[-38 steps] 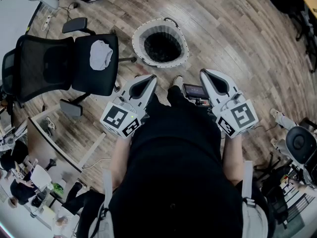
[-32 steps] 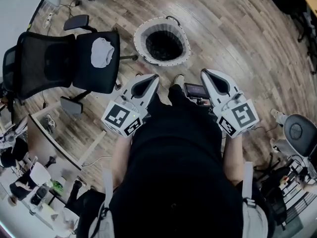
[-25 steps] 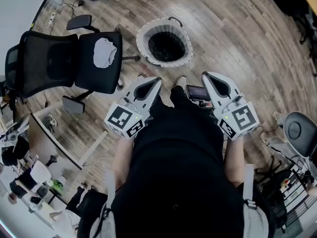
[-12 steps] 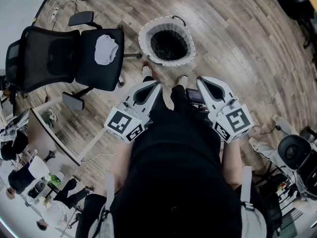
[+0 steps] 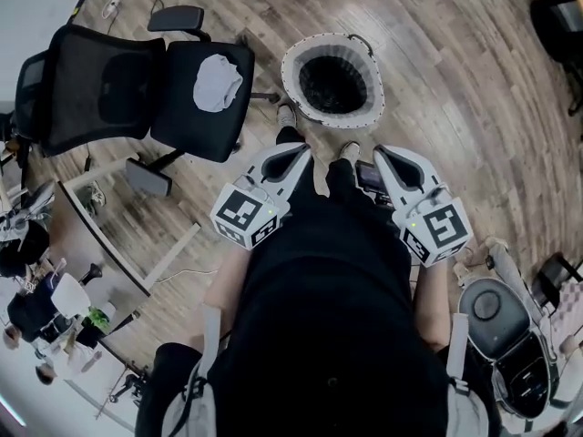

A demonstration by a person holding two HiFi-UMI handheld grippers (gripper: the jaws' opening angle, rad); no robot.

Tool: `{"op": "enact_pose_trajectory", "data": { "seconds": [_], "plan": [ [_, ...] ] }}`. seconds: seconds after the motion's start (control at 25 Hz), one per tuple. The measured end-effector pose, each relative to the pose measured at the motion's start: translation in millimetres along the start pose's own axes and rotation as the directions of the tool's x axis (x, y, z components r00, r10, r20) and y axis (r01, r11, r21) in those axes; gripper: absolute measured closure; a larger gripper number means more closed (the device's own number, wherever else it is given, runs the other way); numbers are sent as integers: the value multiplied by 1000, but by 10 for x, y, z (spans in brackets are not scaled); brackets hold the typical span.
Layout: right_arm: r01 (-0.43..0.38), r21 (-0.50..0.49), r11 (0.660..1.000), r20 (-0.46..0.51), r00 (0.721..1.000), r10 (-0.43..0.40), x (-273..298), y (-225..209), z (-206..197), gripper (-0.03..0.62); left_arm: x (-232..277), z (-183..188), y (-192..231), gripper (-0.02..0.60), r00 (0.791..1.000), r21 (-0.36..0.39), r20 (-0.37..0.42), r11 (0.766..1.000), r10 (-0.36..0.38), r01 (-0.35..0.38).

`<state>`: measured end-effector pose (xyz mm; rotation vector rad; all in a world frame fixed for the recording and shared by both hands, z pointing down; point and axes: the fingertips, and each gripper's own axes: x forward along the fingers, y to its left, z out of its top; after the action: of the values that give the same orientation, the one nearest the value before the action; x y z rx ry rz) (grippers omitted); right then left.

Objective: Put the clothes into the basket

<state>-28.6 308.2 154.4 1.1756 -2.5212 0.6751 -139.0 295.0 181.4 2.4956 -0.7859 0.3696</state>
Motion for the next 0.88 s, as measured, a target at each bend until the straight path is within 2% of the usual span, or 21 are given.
{"op": "enact_pose_trajectory", "data": {
  "seconds": [0.24,0.48,0.88],
  "plan": [
    [24,-27,999,-38,999,-25,593,161,296,577,-213,-53,764,569,997,41,-72,999,24,-21],
    [51,-44,998,-100,993,-55,1187,395,437,577,-340,-312,1616,569,989,-25,-143,999,29,-33],
    [180,-7,984,-188,966,-179,1705,445,468,577,-471,-827,2994,568,973,-137,-193,978,129,-157]
  ]
}}
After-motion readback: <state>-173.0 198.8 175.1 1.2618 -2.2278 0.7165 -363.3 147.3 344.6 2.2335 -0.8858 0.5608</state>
